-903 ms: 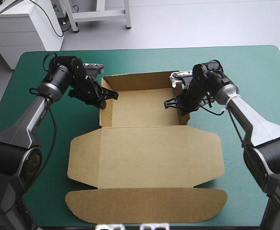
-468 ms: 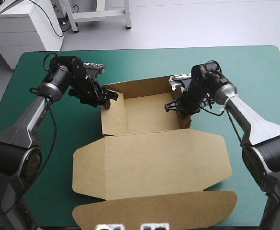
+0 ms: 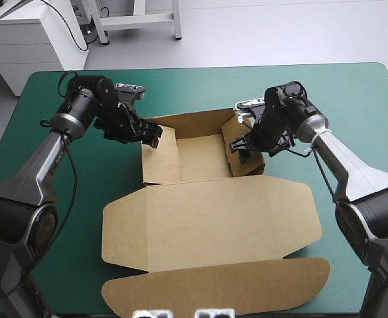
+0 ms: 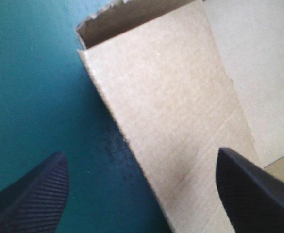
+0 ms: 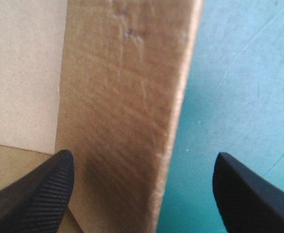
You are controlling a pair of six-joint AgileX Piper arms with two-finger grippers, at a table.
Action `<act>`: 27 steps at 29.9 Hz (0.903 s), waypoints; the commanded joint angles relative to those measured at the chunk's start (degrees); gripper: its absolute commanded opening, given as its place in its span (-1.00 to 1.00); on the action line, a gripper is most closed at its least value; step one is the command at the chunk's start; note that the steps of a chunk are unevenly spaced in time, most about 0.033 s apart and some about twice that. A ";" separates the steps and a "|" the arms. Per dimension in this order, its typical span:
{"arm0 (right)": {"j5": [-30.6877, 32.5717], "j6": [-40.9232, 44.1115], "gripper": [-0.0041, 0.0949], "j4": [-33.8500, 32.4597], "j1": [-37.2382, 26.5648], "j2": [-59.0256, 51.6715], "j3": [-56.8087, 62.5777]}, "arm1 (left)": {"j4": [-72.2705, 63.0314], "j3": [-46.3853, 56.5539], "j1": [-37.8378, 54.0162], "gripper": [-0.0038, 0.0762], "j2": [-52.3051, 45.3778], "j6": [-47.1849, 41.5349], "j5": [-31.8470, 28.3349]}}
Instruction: Fold the box
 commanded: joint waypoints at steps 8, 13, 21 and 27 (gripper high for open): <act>1.25 -2.74 0.57 -0.80 -0.05 -6.55 -12.28 | -0.92 -12.32 -0.35 0.24 -12.75 2.08 2.84; 1.25 -3.17 0.57 -1.96 -0.05 -7.88 -13.04 | 3.79 -11.80 -0.35 -0.21 -21.68 5.74 2.84; 0.64 -3.17 0.57 -1.85 -0.05 -7.77 -13.04 | 10.98 -1.14 -0.35 -0.93 -35.34 10.24 2.84; 0.27 -3.17 0.57 -1.97 -0.05 -7.77 -13.04 | 15.25 15.94 -0.35 -0.92 -45.68 10.53 2.84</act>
